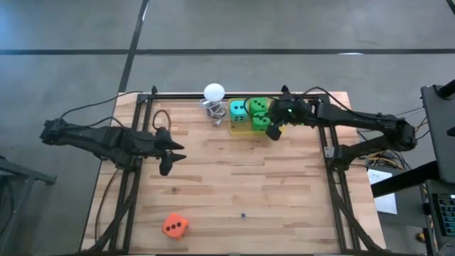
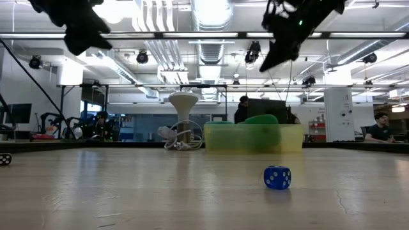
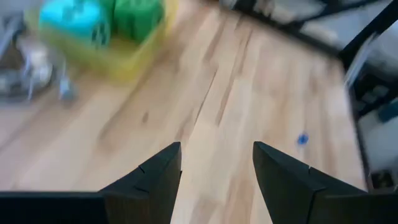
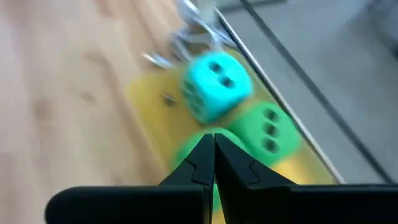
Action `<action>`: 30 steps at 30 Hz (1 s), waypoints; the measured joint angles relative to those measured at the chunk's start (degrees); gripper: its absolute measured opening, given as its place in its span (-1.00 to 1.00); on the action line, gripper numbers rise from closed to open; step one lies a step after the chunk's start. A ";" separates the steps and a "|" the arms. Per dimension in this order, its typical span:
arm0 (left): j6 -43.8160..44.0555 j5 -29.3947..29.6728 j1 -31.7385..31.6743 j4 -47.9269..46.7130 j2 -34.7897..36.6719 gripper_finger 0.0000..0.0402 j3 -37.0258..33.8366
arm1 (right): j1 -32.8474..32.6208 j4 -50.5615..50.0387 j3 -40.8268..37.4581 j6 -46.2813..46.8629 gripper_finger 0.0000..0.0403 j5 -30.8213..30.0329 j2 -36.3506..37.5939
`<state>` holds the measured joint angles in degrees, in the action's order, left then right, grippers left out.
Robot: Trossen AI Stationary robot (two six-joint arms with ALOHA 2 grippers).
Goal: Pick & Place Dice
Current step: Put the small black dice into the yellow bin
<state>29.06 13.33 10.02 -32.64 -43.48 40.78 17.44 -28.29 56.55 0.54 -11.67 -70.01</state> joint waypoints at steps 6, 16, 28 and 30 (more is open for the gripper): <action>1.30 -5.68 0.02 -11.78 -6.35 0.01 3.25 | -5.27 3.29 -1.60 1.04 -0.96 2.49 3.31; -8.52 -15.12 3.32 -19.11 -19.52 0.01 4.27 | -10.31 3.67 -2.92 1.28 -0.96 2.47 2.00; -17.49 -16.63 12.20 -18.69 -29.60 0.02 4.71 | -10.61 3.13 -3.54 1.83 -0.96 1.05 2.00; -19.49 -15.11 13.79 -18.66 -30.73 0.04 4.71 | -10.59 3.15 -3.54 1.85 -0.96 1.03 2.00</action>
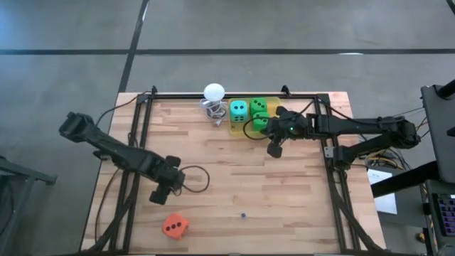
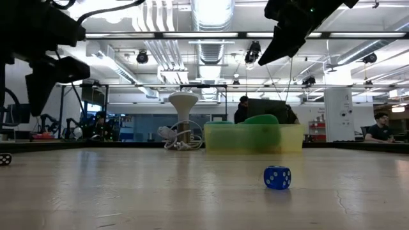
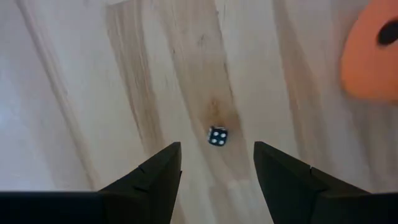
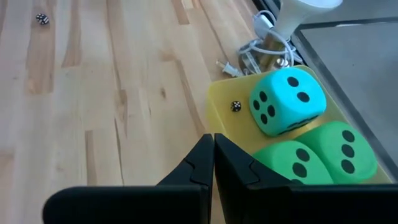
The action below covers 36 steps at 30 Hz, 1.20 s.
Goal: Pick & Place Dice
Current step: Put the small black dice into the yellow bin
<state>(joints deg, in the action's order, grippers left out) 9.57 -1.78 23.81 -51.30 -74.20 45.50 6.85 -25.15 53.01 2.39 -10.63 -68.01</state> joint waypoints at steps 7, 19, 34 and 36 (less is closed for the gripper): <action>-3.87 6.34 4.09 0.90 -5.10 0.03 -0.04 | 0.00 -0.02 0.00 0.24 -0.96 0.02 0.00; -6.63 6.29 6.37 3.44 -13.21 -0.02 -0.13 | -0.63 -0.24 0.00 0.42 -0.96 0.02 0.02; -6.77 5.36 6.52 5.29 -15.72 -0.11 -2.03 | -2.33 -1.29 0.00 0.91 -0.96 0.17 0.07; -6.78 4.95 6.52 5.79 -15.62 -0.14 -2.41 | -2.76 -1.29 0.00 1.27 -0.96 0.17 0.07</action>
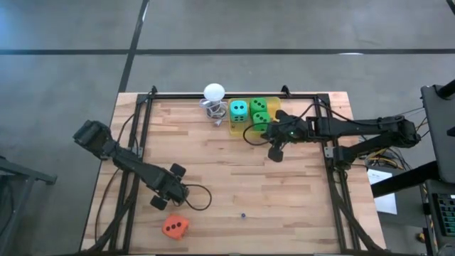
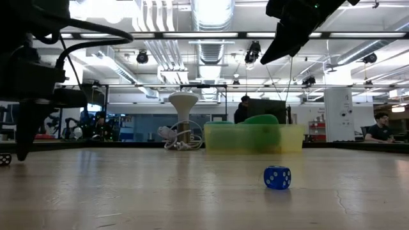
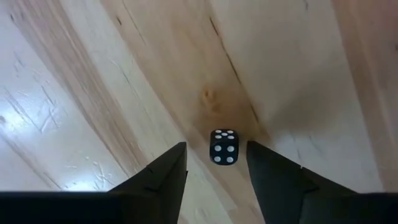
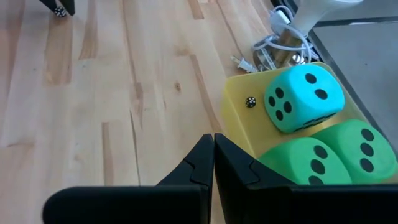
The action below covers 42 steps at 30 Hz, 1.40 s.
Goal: Pick & Place Dice
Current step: Put the small black dice into the yellow bin
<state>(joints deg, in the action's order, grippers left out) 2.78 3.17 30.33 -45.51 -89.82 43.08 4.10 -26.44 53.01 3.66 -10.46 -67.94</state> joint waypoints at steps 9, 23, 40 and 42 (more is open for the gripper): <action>-1.01 -0.40 0.00 1.21 -0.02 -0.32 -0.20 | -0.50 -0.02 0.00 0.77 -0.96 0.00 0.02; -2.23 -0.63 0.02 2.84 -0.06 -0.70 -0.30 | -0.50 -0.38 0.00 1.83 -0.96 0.06 0.04; 5.18 4.84 -0.72 7.06 1.03 -0.75 2.83 | -1.05 0.62 0.00 0.34 -0.96 3.03 0.04; 6.19 5.88 -1.23 8.02 2.39 -0.75 3.44 | -1.53 1.43 0.00 -0.48 -0.96 3.08 0.04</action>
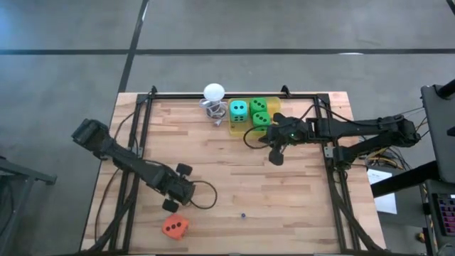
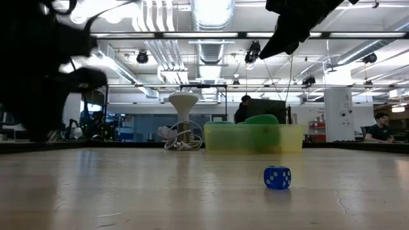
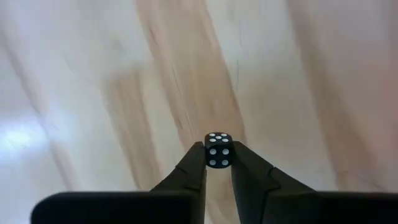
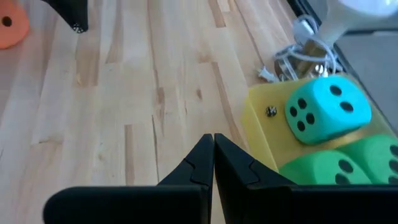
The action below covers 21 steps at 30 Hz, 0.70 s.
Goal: Pick & Place Dice
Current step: Put the small black dice into the yellow bin
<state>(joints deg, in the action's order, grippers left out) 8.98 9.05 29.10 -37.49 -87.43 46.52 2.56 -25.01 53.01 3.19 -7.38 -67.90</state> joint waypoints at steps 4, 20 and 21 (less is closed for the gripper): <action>2.91 2.57 -1.32 3.76 5.45 -0.75 0.25 | -0.89 0.56 0.02 -0.84 -0.96 0.13 0.00; 9.70 6.83 -17.58 68.03 25.31 -0.76 -16.48 | -8.55 17.85 0.02 -28.22 -0.57 -0.11 0.00; 11.28 4.72 -19.24 72.84 25.44 -0.76 -17.66 | -9.31 19.68 0.02 -31.40 -0.51 -0.37 0.00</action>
<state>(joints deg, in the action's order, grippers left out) 20.26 13.77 9.85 35.35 -62.00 28.85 -6.75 -5.33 53.04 -28.21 -7.75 -67.90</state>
